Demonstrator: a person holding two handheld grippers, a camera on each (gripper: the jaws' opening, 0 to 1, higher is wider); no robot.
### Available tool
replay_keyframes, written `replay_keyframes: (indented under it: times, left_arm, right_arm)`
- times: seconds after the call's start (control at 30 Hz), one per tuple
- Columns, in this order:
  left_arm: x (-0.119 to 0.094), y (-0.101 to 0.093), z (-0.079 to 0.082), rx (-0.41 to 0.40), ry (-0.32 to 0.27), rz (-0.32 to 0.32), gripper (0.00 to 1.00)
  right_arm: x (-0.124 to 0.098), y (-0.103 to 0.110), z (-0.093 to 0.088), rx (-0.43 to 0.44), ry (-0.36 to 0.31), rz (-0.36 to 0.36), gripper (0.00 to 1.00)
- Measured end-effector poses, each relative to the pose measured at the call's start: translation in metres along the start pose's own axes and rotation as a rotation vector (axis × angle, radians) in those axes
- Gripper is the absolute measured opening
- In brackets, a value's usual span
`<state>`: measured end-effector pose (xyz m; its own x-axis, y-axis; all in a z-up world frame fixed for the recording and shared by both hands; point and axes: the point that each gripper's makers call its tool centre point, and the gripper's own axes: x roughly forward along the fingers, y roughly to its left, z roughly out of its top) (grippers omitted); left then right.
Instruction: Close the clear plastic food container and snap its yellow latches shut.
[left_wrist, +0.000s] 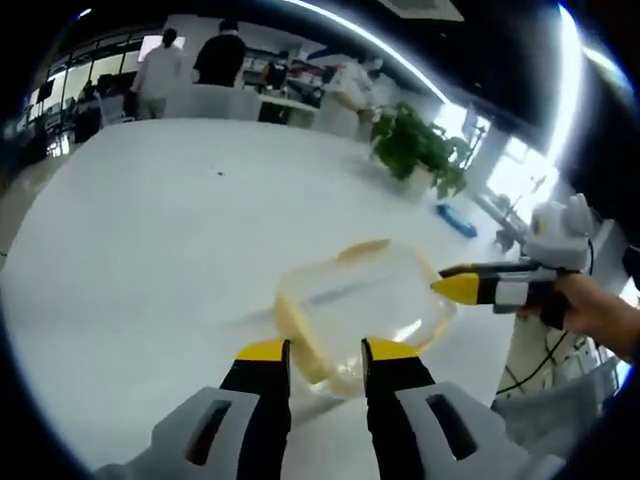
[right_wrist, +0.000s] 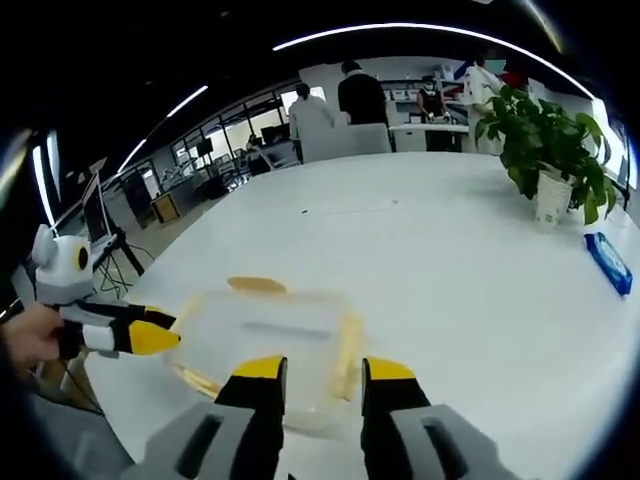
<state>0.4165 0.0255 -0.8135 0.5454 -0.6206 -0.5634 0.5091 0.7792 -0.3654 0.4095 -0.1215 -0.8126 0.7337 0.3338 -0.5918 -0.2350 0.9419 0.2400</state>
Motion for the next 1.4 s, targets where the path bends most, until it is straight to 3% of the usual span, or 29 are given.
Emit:
replay_keyframes:
  times: [0.33, 0.53, 0.77, 0.93, 1.2, 1.23, 1.27, 1.3, 1.33, 1.4]
  left_arm:
    - [0.001, 0.0, -0.001, 0.013, 0.014, -0.009, 0.27]
    - [0.002, -0.001, 0.0, 0.06, 0.079, -0.029, 0.26]
    - [0.003, -0.001, -0.001, 0.065, 0.104, -0.045, 0.26]
    - [0.004, -0.003, 0.0, 0.121, 0.151, -0.059, 0.25]
    - [0.005, -0.002, -0.001, 0.112, 0.194, -0.096, 0.24]
    - [0.007, -0.022, 0.005, 0.078, 0.163, -0.196, 0.23]
    - [0.006, -0.007, 0.002, 0.081, 0.191, -0.132, 0.24]
    - [0.007, -0.007, 0.001, 0.036, 0.194, -0.128, 0.24]
    - [0.006, -0.005, 0.001, 0.075, 0.18, -0.123, 0.24]
    - [0.006, -0.004, -0.001, 0.071, 0.176, -0.122, 0.23]
  right_arm:
    - [0.006, 0.0, -0.001, 0.043, 0.07, 0.067, 0.3]
    - [0.007, 0.002, -0.001, 0.022, 0.131, 0.084, 0.3]
    - [0.008, 0.001, -0.002, 0.033, 0.189, 0.112, 0.3]
    - [0.01, 0.001, -0.003, 0.031, 0.254, 0.138, 0.3]
    - [0.012, 0.002, -0.003, 0.017, 0.335, 0.178, 0.3]
    - [0.01, 0.004, -0.005, 0.001, 0.354, 0.194, 0.3]
    - [0.01, 0.005, -0.004, 0.011, 0.353, 0.189, 0.3]
    - [0.01, 0.005, -0.004, 0.011, 0.355, 0.185, 0.29]
    - [0.011, 0.005, -0.004, 0.0, 0.346, 0.182, 0.29]
    - [0.01, 0.005, -0.004, 0.011, 0.343, 0.19, 0.29]
